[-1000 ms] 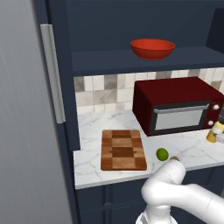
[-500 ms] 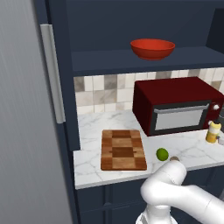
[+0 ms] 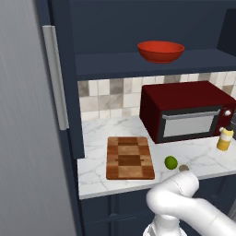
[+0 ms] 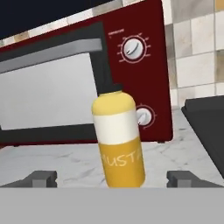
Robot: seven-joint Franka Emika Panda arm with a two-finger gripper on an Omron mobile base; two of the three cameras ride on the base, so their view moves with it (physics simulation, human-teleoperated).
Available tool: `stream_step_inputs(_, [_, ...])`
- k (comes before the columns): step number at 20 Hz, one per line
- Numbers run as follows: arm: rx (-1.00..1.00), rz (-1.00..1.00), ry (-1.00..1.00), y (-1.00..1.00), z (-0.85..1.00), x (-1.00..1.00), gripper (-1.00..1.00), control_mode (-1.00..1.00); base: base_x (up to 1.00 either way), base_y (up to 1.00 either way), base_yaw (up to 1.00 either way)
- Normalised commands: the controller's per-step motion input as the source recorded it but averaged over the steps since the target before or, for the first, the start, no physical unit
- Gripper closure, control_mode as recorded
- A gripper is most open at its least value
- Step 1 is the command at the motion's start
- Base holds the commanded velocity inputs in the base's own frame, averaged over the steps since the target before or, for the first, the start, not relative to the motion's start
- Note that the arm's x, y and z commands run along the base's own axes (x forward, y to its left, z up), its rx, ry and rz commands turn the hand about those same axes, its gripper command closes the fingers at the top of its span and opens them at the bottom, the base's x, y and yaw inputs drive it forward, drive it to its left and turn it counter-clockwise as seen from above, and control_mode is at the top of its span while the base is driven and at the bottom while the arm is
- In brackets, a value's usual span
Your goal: Open the cabinet. Place the bowl and condiment on the counter. Then place the lime and garlic on the cutting board.
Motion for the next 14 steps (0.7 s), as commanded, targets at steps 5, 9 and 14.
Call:
stream_step_inputs(5, [-0.08, -0.03, -0.13, 0.54, 0.65, -0.58, -1.0, -1.0, 0.0, 0.0, 0.0])
stream_step_inputs(9, [-0.13, -0.05, -0.14, 0.77, 0.58, -0.53, -1.0, -1.0, 0.0, 0.0, 0.0])
stream_step_inputs(14, [-0.15, -0.01, -0.06, 0.78, 0.48, -0.39, -1.0, -1.0, 0.0, 0.0, 0.0])
